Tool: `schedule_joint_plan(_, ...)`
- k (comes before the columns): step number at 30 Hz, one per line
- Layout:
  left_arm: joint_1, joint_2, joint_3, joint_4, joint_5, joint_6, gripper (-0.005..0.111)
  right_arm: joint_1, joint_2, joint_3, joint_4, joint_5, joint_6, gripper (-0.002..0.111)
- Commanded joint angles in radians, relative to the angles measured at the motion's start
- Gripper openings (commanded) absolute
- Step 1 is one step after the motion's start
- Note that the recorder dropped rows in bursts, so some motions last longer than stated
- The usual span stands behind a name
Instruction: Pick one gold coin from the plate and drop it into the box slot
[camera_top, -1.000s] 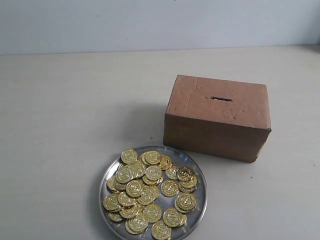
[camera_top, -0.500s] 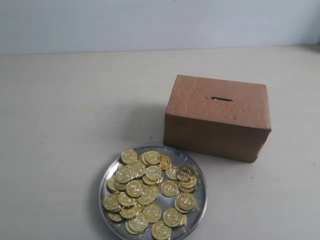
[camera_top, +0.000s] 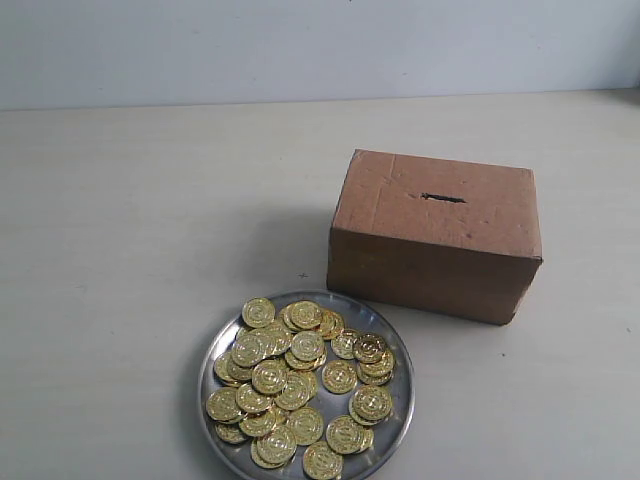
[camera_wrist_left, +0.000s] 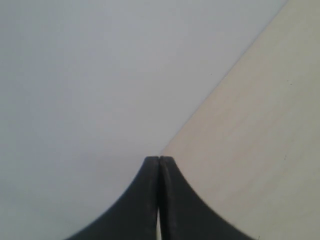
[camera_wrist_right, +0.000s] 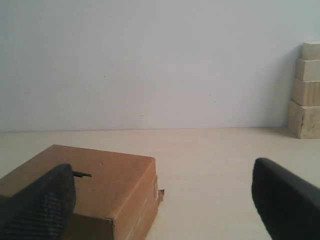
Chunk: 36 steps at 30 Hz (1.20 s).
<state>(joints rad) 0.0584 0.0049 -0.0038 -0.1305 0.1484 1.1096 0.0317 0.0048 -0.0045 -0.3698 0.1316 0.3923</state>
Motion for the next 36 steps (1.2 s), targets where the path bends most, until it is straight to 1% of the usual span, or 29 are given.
schedule_joint_plan(1,0.002,-0.005,0.004,-0.003,0.0,-0.012,0.0,-0.004,-0.005,0.005,0.002,0.001,0.001,0.09)
schedule_joint_plan(5,0.002,-0.005,0.004,-0.007,0.035,-0.021,0.0,-0.004,-0.005,0.005,0.005,0.013,0.001,0.09)
schedule_joint_plan(8,0.002,-0.005,0.004,-0.02,0.116,-0.052,0.0,-0.004,-0.005,0.005,0.005,0.017,0.001,0.09)
schedule_joint_plan(11,0.002,-0.005,0.004,-0.072,0.185,-0.054,0.0,-0.004,-0.005,0.005,0.005,0.026,0.001,0.09)
schedule_joint_plan(17,0.002,-0.005,0.004,-0.069,0.179,-0.071,0.0,-0.004,-0.005,0.005,0.006,0.058,0.001,0.09)
schedule_joint_plan(18,0.002,-0.005,0.004,-0.069,0.179,-0.113,0.0,-0.004,-0.005,0.005,0.016,0.058,0.001,0.09)
schedule_joint_plan(19,0.002,-0.005,0.004,-0.069,0.181,-0.19,0.0,-0.004,-0.005,0.005,0.028,0.058,0.001,0.09)
schedule_joint_plan(20,0.002,-0.005,0.004,-0.072,0.181,-0.301,0.0,-0.004,-0.005,0.005,0.044,0.058,0.001,0.09)
schedule_joint_plan(23,0.002,-0.005,0.004,-0.073,0.181,-0.747,0.0,-0.004,-0.005,0.005,0.066,0.059,0.001,0.09)
schedule_joint_plan(25,0.002,-0.005,0.004,-0.071,0.183,-0.924,0.0,-0.004,-0.005,0.005,0.076,0.061,0.001,0.09)
schedule_joint_plan(26,0.002,-0.005,0.004,-0.066,0.186,-0.978,0.0,-0.004,-0.005,0.005,0.083,0.061,0.001,0.09)
schedule_joint_plan(32,0.002,-0.005,0.004,-0.055,0.19,-0.982,0.0,-0.004,-0.005,0.005,0.083,0.082,0.001,0.09)
schedule_joint_plan(36,0.002,-0.005,0.004,-0.055,0.186,-0.982,0.0,-0.004,-0.005,0.005,0.113,0.14,0.001,0.09)
